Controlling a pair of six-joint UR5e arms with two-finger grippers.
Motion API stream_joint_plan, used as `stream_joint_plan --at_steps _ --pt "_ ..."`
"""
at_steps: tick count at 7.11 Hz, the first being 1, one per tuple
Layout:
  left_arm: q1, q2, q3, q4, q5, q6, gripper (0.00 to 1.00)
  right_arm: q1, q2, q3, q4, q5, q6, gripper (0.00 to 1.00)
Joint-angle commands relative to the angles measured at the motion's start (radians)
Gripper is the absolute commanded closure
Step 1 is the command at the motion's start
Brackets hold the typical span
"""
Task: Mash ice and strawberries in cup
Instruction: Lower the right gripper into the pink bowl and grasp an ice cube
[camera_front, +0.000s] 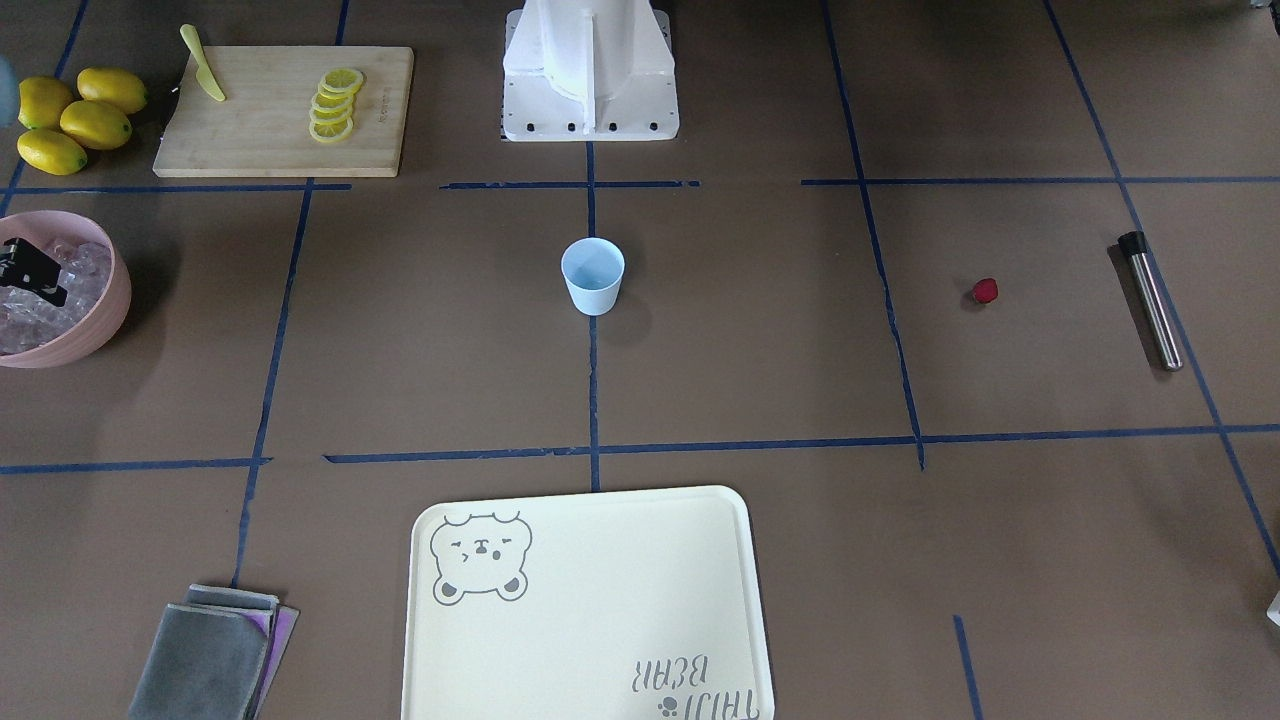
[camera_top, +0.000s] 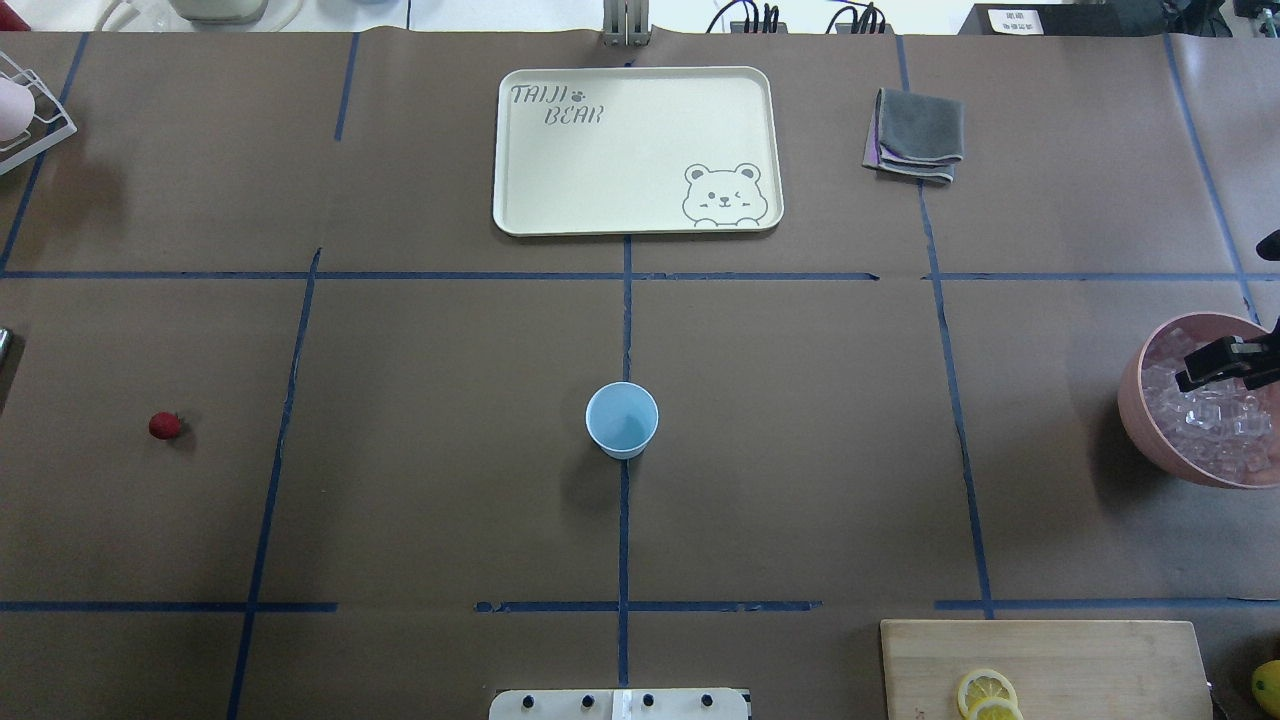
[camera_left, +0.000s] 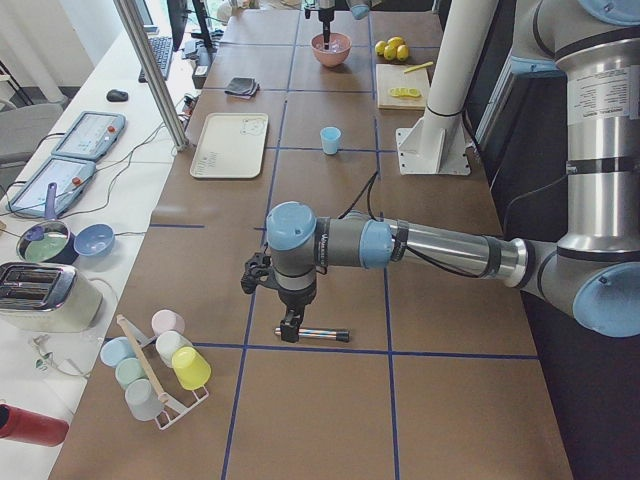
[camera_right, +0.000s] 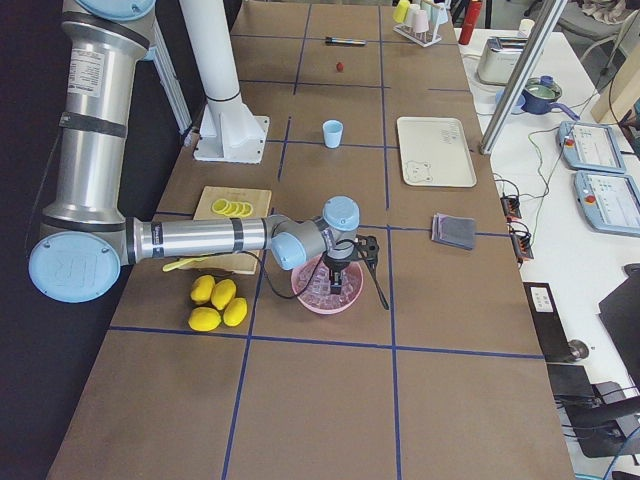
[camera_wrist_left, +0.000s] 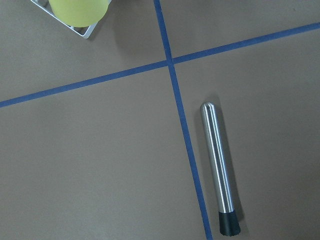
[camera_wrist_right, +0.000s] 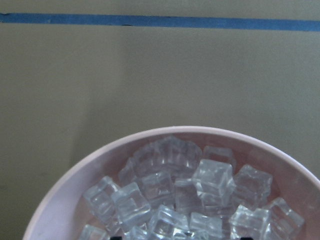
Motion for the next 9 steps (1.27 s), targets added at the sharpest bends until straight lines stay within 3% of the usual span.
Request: stream_joint_plan --at_steps 1,2,3,6,9 --pt "0.0 -0.001 -0.002 0.0 0.0 0.001 0.0 0.001 -0.001 -0.005 0.0 0.001 0.0 0.77" --pt "0.0 -0.001 -0.011 0.0 0.0 -0.001 0.0 0.001 -0.003 -0.003 0.0 0.004 -0.005 0.94" --pt "0.0 -0.001 -0.014 0.0 0.0 0.001 0.0 0.001 -0.003 -0.005 0.0 0.002 -0.008 0.99" --pt "0.0 -0.001 -0.021 0.0 -0.002 -0.001 0.0 0.045 0.02 0.02 -0.006 0.012 -0.011 1.0" --pt "0.0 0.001 -0.027 0.0 -0.002 -0.001 0.0 0.05 0.092 0.163 -0.017 0.025 0.039 1.0"
